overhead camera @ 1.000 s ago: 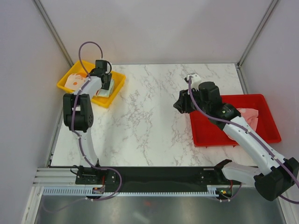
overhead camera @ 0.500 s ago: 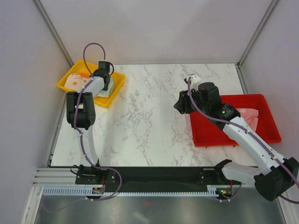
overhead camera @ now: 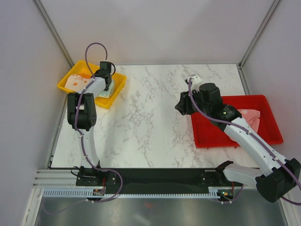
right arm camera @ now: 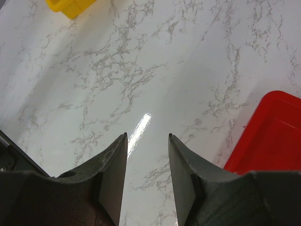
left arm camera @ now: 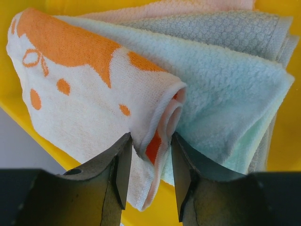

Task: Fold and stack the towels
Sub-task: Neatly place the folded towel into the bin

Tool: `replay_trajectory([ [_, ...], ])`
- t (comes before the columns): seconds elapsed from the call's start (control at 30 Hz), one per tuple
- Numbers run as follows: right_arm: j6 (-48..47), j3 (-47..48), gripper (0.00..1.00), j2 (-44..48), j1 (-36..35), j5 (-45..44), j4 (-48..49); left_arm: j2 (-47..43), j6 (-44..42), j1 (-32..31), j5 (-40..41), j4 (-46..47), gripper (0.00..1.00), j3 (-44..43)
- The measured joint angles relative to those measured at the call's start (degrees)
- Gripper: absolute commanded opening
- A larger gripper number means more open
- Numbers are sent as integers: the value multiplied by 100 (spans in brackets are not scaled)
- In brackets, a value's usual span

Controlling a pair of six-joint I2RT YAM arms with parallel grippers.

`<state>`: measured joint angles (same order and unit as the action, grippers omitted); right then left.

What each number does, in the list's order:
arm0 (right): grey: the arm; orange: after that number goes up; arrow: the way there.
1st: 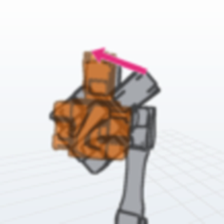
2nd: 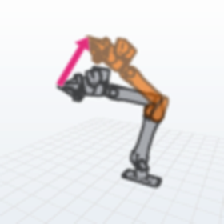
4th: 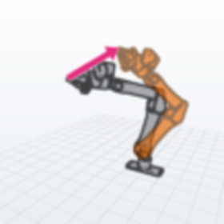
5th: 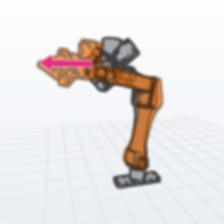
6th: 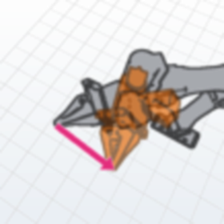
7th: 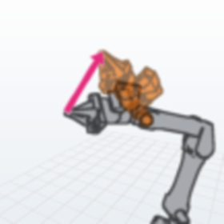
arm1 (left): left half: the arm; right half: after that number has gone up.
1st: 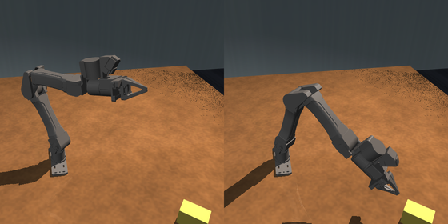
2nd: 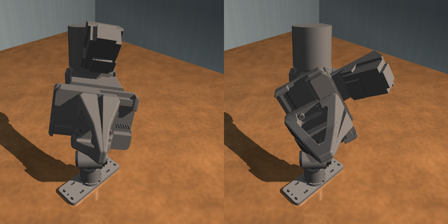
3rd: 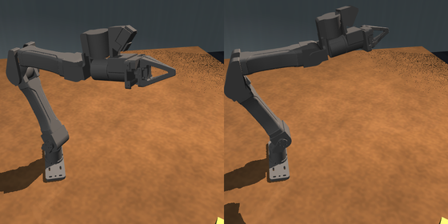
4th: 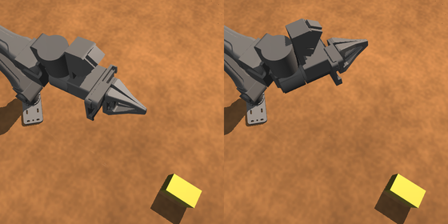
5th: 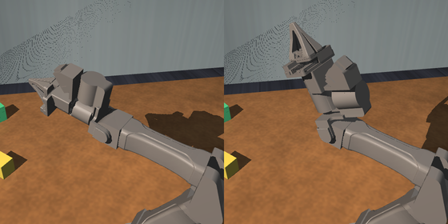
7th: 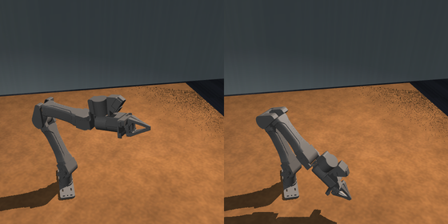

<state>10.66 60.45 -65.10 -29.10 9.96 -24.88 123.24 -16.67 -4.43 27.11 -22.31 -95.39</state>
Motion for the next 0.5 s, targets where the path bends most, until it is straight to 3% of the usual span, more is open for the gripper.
replay_trajectory([
  [0.4, -2, -7, 48, 0, 0, -81, 2, -2, -61, -22, 9, 15, 20, 0],
  [0.5, -2, -7, 48, 0, 0, -83, 2, 0, -81, -22, 70, 15, 25, 0],
])
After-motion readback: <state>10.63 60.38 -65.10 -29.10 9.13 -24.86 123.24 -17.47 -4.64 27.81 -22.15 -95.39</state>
